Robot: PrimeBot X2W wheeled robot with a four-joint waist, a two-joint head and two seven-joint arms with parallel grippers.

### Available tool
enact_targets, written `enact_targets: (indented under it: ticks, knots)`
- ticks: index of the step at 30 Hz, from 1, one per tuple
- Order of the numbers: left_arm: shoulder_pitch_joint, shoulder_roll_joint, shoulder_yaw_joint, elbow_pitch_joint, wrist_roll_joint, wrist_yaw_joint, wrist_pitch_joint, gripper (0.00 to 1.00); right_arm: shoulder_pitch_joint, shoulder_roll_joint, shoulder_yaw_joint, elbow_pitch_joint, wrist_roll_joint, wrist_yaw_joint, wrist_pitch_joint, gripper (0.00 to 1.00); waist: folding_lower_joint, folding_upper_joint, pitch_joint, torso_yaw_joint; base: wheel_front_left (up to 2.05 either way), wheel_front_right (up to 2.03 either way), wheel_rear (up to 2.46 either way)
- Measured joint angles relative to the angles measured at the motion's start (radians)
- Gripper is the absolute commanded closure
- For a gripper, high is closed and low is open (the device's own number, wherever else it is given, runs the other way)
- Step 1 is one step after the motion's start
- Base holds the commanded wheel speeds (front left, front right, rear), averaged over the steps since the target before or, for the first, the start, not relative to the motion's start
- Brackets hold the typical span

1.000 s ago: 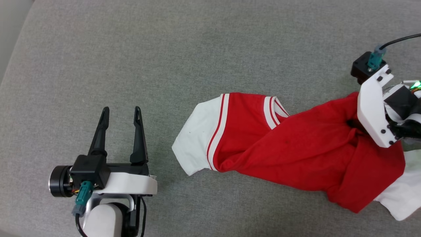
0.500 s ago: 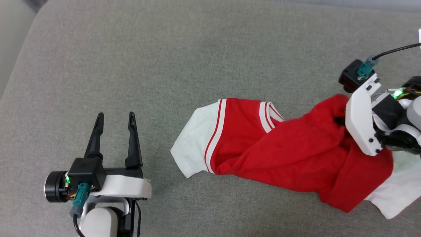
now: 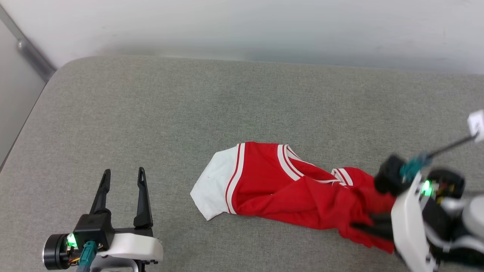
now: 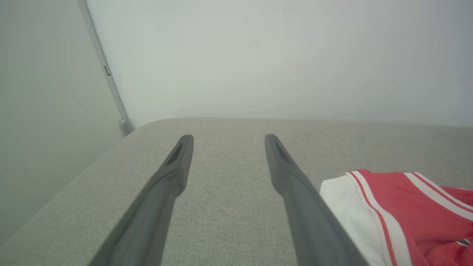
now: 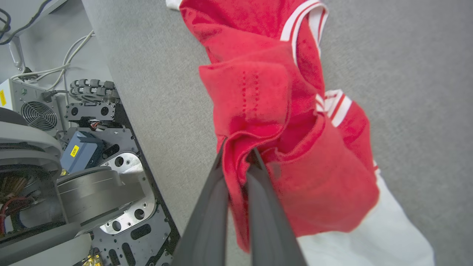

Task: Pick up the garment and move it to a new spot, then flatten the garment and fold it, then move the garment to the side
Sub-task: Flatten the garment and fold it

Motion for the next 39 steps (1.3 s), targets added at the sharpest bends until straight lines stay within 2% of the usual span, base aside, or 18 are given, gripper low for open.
enact_targets:
  ticks: [4,7,14,15,16,17,20,25,28,30,34,39]
  knots:
    - [0.004,0.0,-0.007,0.0,0.001,-0.004,0.0,0.0,0.194,0.015,0.014,0.022,-0.019,0.0,-0.022,1.0,0.0,0.0,-0.004,0.001,0.0,0.0,0.0]
    - [0.004,0.0,-0.011,0.002,0.001,-0.008,0.0,0.0,0.319,0.059,0.018,0.092,-0.024,0.0,-0.047,1.0,0.0,0.0,0.002,0.008,0.0,0.0,0.0]
    - [0.005,-0.001,-0.005,0.01,0.008,-0.01,0.0,0.0,0.412,0.132,0.016,0.223,-0.1,0.0,-0.102,1.0,0.0,0.0,-0.001,0.004,0.0,0.0,0.0]
    - [0.005,-0.001,-0.001,0.012,0.008,-0.009,0.0,0.0,0.416,0.138,0.01,0.229,-0.1,0.0,-0.119,0.85,0.0,0.0,-0.005,0.0,0.0,0.0,0.0]
    - [0.008,0.0,0.003,0.014,0.009,-0.01,0.0,0.0,0.417,0.141,0.006,0.229,-0.104,0.0,-0.13,0.28,0.0,0.0,-0.01,-0.004,0.0,0.0,0.0]
    - [0.012,0.0,0.005,0.016,0.01,-0.01,0.0,0.0,0.417,0.141,-0.003,0.225,-0.12,0.0,-0.147,0.0,0.0,0.0,-0.016,-0.007,0.0,0.0,0.0]
    - [0.032,0.002,0.012,0.022,0.011,-0.011,0.0,0.0,0.407,0.126,-0.05,0.192,-0.157,0.0,-0.199,0.0,0.0,0.0,-0.038,-0.022,0.0,0.0,0.0]
    - [0.045,0.011,0.026,0.023,0.011,-0.013,0.0,0.0,0.408,0.065,-0.171,0.095,-0.199,0.0,-0.249,0.0,0.0,0.0,-0.077,-0.049,0.0,0.0,0.0]
    - [0.046,0.017,0.034,0.018,0.015,-0.016,0.0,0.0,0.429,0.04,-0.273,0.04,-0.223,0.0,-0.284,0.0,0.0,0.0,-0.092,-0.066,0.0,0.0,0.0]
    - [0.045,0.023,0.041,0.014,0.016,-0.016,0.0,0.0,0.454,0.04,-0.352,0.032,-0.278,0.0,-0.321,0.0,0.0,0.0,-0.1,-0.077,0.0,0.0,0.0]
    - [0.042,0.038,0.049,-0.001,0.018,-0.018,0.0,0.0,0.554,0.13,-0.539,0.061,-0.383,0.0,-0.422,0.0,0.0,0.0,-0.108,-0.096,0.0,0.0,0.0]
    - [0.006,0.071,0.058,-0.01,0.027,-0.029,0.0,0.0,0.7,0.328,-0.812,0.126,-0.59,0.0,-0.547,0.0,0.0,0.0,-0.105,-0.112,0.0,0.0,0.0]
